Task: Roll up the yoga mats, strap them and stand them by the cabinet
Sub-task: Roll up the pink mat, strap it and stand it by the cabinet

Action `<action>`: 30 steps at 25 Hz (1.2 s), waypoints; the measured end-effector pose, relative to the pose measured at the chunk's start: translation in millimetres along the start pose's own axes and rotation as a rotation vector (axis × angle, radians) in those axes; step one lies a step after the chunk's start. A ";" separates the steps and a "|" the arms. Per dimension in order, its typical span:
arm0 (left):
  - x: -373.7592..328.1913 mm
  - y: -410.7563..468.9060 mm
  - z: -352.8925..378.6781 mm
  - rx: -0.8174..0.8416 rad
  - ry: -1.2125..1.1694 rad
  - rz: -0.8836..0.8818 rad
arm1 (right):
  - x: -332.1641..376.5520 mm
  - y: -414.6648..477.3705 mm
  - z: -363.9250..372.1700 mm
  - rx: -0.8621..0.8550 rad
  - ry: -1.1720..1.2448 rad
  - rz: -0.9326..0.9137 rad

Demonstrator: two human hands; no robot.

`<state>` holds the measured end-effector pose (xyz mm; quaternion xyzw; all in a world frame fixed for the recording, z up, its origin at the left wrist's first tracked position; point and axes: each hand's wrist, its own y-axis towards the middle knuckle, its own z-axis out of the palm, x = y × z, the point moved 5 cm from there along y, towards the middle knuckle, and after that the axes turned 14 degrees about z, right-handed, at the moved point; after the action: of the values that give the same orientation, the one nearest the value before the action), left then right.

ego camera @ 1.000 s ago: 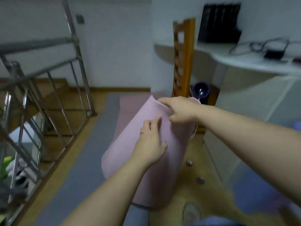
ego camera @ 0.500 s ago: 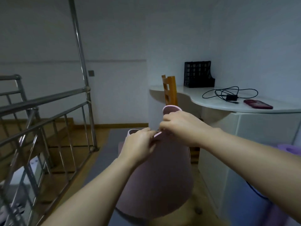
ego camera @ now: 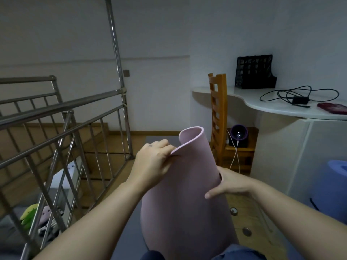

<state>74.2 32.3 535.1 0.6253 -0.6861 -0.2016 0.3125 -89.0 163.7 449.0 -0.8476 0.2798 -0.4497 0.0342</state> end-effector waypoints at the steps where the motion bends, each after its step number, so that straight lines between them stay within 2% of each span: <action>1: 5.5 -5.4 -1.5 -0.009 0.016 -0.030 | -6.3 3.0 5.4 0.017 -0.013 0.039; 3: 13.9 -14.3 -0.8 -0.007 0.041 -0.080 | -15.9 7.4 9.7 -0.018 -0.051 0.084; 4: 17.0 -16.5 -0.3 -0.005 0.043 -0.109 | -14.9 9.4 5.9 -0.103 -0.075 0.085; 7: 32.7 -15.8 -7.9 -0.027 -0.033 -0.315 | 14.4 11.2 -29.7 -0.545 -0.168 0.068; 9: 42.7 -14.3 -17.1 -0.060 -0.125 -0.448 | 50.2 6.7 -56.5 -0.813 -0.352 0.049; 12: 49.5 -12.8 -38.6 -0.178 -0.217 -0.466 | 102.5 -4.8 -72.5 -1.063 -0.614 -0.173; 15: 64.6 -22.8 -43.4 -0.178 -0.324 -0.518 | 127.3 -7.8 -68.7 -1.154 -0.808 -0.341; 18: 73.3 -59.9 -11.3 0.090 -0.299 -0.607 | 136.9 -7.5 -57.0 -1.190 -0.912 -0.447; 20: 70.4 -90.3 16.2 0.276 -0.367 -0.663 | 134.8 -6.6 -40.5 -1.141 -0.954 -0.483; 23: 72.4 -120.8 29.3 0.474 -0.404 -0.755 | 117.7 3.0 -2.1 -0.945 -1.017 -0.486; 25: 77.6 -136.0 26.6 0.690 -0.383 -0.789 | 107.4 9.2 17.1 -0.820 -1.042 -0.433; 27: 93.5 -145.1 20.4 0.882 -0.215 -0.758 | 106.0 12.2 29.7 -0.745 -1.046 -0.399; 28: 101.7 -141.9 11.8 0.865 -0.128 -0.753 | 107.1 13.3 37.5 -0.699 -1.053 -0.389; 29: 109.0 -132.1 -0.8 0.748 -0.083 -0.777 | 109.5 14.3 46.2 -0.660 -1.067 -0.380; 30: 110.6 -116.6 -15.8 0.542 -0.111 -0.802 | 113.3 15.1 54.5 -0.636 -1.085 -0.380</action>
<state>167.8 -90.7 488.3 0.8874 -0.4347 -0.1531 -0.0011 -3.4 83.2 496.2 -0.9574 0.1878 0.1482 -0.1619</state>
